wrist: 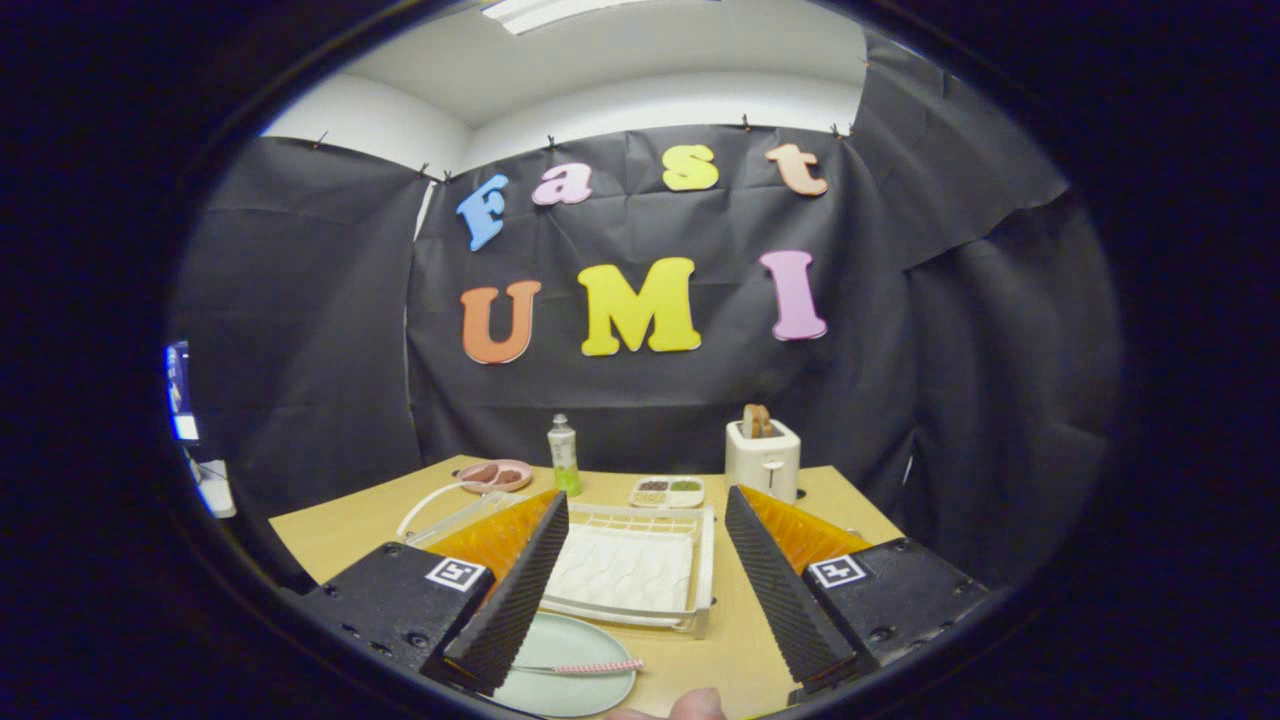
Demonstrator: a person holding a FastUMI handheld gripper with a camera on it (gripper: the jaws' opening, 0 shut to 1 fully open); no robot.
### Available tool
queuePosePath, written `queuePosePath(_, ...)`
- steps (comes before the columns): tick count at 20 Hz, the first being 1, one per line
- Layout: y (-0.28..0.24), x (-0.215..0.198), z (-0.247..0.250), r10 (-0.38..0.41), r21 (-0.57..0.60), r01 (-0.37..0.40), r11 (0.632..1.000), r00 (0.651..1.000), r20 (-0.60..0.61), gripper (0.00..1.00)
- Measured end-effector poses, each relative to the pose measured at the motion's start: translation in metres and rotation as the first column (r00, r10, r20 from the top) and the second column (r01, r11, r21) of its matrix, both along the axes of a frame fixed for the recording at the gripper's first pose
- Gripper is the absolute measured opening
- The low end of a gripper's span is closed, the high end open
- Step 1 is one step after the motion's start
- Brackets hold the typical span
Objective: Take the plate from the dish rack, then take the spoon from the basket and place it into the plate.
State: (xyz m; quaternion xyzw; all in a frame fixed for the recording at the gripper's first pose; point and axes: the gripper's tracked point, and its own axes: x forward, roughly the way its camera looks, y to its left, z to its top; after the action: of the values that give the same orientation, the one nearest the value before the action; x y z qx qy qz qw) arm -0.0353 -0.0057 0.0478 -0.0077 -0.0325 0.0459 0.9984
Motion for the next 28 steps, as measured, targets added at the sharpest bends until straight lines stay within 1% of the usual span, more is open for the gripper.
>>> queuePosePath(2, -0.002, -0.004, 0.0, -0.048, -0.017, 0.048, 0.999, 0.998, 0.031, 1.0)
queuePosePath(7, 0.012, -0.008, -0.017, -0.088, 0.01, 0.088, 0.996, 0.995, 0.052, 1.0)
queuePosePath(10, 0.024, -0.005, -0.024, -0.097, 0.046, 0.095, 0.994, 0.994, 0.047, 1.0)
queuePosePath(16, 0.039, -0.009, -0.043, -0.139, 0.027, 0.138, 0.99, 0.989, 0.052, 1.0)
queuePosePath(20, 0.054, -0.016, -0.049, -0.139, 0.036, 0.137, 0.99, 0.989, 0.058, 1.0)
queuePosePath(25, 0.076, -0.024, -0.047, -0.112, -0.018, 0.114, 0.993, 0.991, 0.073, 1.0)
queuePosePath(28, 0.082, -0.028, -0.043, -0.099, -0.022, 0.101, 0.995, 0.993, 0.071, 1.0)
